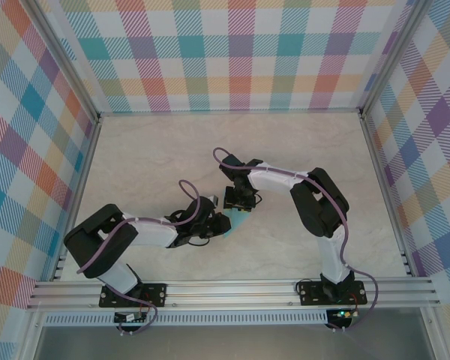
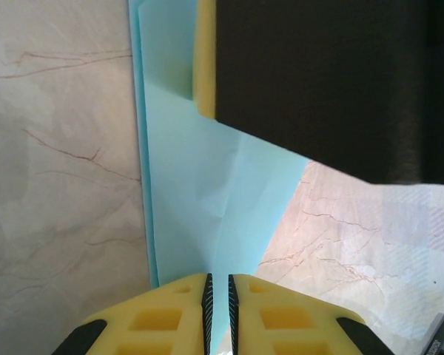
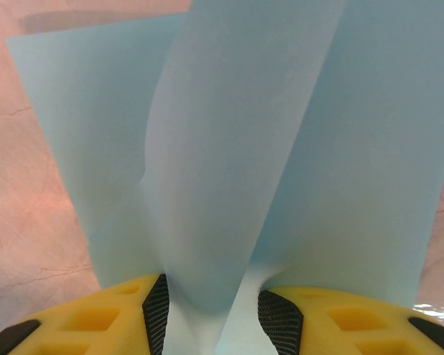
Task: Fold a paper plane with a square sheet of paper (pick it up from the middle)
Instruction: Fourth fold the wing at the center of the table.
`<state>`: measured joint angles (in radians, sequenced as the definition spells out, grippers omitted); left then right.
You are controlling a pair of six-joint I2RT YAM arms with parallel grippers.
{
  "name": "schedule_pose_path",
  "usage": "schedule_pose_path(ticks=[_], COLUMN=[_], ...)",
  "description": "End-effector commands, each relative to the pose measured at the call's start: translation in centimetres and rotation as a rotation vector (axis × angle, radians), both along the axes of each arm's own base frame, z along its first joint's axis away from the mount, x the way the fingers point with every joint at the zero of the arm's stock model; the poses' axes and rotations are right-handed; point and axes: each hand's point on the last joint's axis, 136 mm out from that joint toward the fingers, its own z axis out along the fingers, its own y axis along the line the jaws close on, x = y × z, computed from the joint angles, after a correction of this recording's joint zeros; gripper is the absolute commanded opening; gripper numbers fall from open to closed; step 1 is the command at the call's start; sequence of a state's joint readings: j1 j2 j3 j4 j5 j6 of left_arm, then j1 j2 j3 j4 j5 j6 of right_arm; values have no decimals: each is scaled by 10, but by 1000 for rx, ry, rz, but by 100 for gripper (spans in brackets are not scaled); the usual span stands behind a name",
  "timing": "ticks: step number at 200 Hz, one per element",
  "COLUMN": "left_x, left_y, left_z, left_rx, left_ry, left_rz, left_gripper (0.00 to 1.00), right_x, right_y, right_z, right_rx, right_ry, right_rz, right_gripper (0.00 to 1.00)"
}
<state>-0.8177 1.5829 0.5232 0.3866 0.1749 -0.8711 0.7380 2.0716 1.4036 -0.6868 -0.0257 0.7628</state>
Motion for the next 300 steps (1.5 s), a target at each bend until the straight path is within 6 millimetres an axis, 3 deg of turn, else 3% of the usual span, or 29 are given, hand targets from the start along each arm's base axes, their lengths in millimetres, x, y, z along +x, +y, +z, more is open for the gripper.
schedule_pose_path(ticks=[1,66,124,209,300], left_x=[-5,-5,-10,-22,-25], left_y=[-2,3,-11,-11,0], left_z=[-6,-15,11,22,2], left_rx=[27,72,-46,-61,58], left_ry=[22,49,25,16,46], left_rz=[-16,-6,-47,-83,-70], left_gripper=[17,16,18,20,20], right_x=[-44,-45,-46,-47,-47], right_y=[-82,-84,-85,-85,-85], right_z=[-110,-112,-113,-114,-115], right_rx=[-356,-366,-369,-370,-375], right_ry=[165,169,170,176,176], right_rz=[5,2,2,3,4], right_gripper=[45,45,45,45,44])
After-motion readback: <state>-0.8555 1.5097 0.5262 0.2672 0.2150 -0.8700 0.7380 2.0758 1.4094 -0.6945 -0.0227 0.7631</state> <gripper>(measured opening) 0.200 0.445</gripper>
